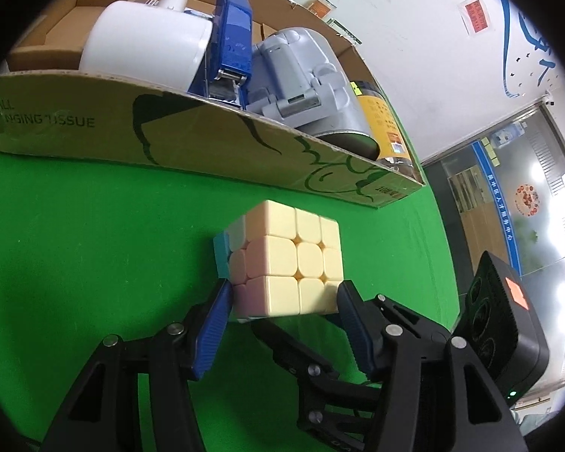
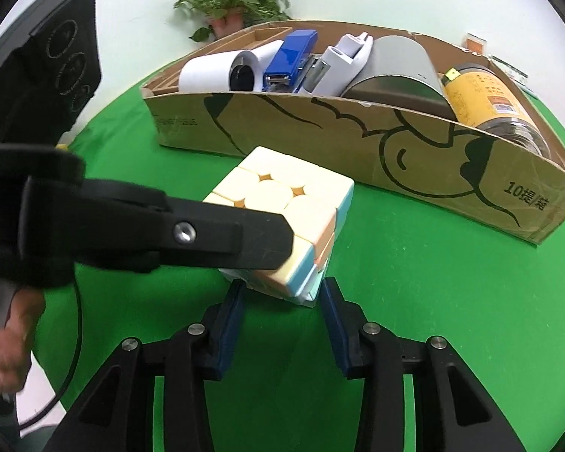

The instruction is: Organize rigid objects

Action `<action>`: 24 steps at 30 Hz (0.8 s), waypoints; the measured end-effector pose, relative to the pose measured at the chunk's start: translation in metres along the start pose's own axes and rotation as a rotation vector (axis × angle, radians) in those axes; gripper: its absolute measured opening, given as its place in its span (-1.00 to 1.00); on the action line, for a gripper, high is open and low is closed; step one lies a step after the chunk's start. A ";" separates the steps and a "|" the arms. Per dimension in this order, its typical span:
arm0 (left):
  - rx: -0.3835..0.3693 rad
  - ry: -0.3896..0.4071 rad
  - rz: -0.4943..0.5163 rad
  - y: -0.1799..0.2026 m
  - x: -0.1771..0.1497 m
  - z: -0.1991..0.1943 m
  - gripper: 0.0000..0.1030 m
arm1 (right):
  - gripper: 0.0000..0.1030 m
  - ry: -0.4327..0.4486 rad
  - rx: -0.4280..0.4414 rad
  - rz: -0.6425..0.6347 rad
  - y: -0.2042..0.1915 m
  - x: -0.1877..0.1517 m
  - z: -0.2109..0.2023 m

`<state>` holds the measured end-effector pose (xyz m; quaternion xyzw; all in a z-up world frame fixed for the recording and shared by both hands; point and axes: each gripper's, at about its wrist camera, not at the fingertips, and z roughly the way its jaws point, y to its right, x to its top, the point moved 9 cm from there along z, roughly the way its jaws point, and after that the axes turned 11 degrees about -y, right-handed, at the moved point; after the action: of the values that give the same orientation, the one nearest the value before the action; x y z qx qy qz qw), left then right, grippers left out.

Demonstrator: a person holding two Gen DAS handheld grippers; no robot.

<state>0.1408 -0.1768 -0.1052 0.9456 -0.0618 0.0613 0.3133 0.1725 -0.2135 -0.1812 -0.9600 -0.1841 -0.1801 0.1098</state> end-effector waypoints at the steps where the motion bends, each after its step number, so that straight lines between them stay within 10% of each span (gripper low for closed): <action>1: 0.018 0.008 0.006 0.002 0.001 0.000 0.10 | -0.44 -0.001 0.001 0.020 0.000 0.000 -0.001; 8: 0.121 0.106 0.058 0.019 0.004 -0.020 0.04 | -0.53 0.047 0.019 0.019 -0.025 0.005 -0.013; 9: 0.104 0.106 0.066 0.022 0.004 -0.021 -0.09 | -0.68 0.062 0.016 0.014 -0.027 0.007 -0.018; 10: -0.003 0.064 0.089 0.035 0.001 -0.018 -0.80 | -0.89 0.094 0.047 -0.004 -0.036 0.013 -0.027; 11: -0.076 0.029 0.097 0.043 0.000 -0.015 -0.96 | -0.89 0.123 0.090 -0.029 -0.048 0.020 -0.035; 15: 0.005 0.119 0.055 0.016 0.013 -0.036 -0.96 | -0.87 0.098 0.029 -0.074 -0.059 0.034 -0.038; 17: -0.028 0.170 0.012 -0.001 0.015 -0.052 -0.76 | -0.69 0.065 0.092 -0.029 -0.050 0.026 -0.035; 18: -0.006 0.199 0.009 -0.008 0.015 -0.059 -0.57 | -0.28 0.056 0.112 -0.017 -0.044 0.019 -0.033; 20: 0.032 0.246 0.000 -0.018 0.016 -0.066 0.62 | 0.47 0.068 0.085 0.007 -0.023 0.008 -0.034; 24: -0.030 0.183 -0.016 -0.016 0.022 -0.046 0.66 | 0.60 0.105 0.164 0.085 -0.001 0.018 -0.038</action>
<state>0.1617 -0.1379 -0.0744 0.9317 -0.0264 0.1442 0.3325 0.1765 -0.2178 -0.1397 -0.9440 -0.1513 -0.2096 0.2049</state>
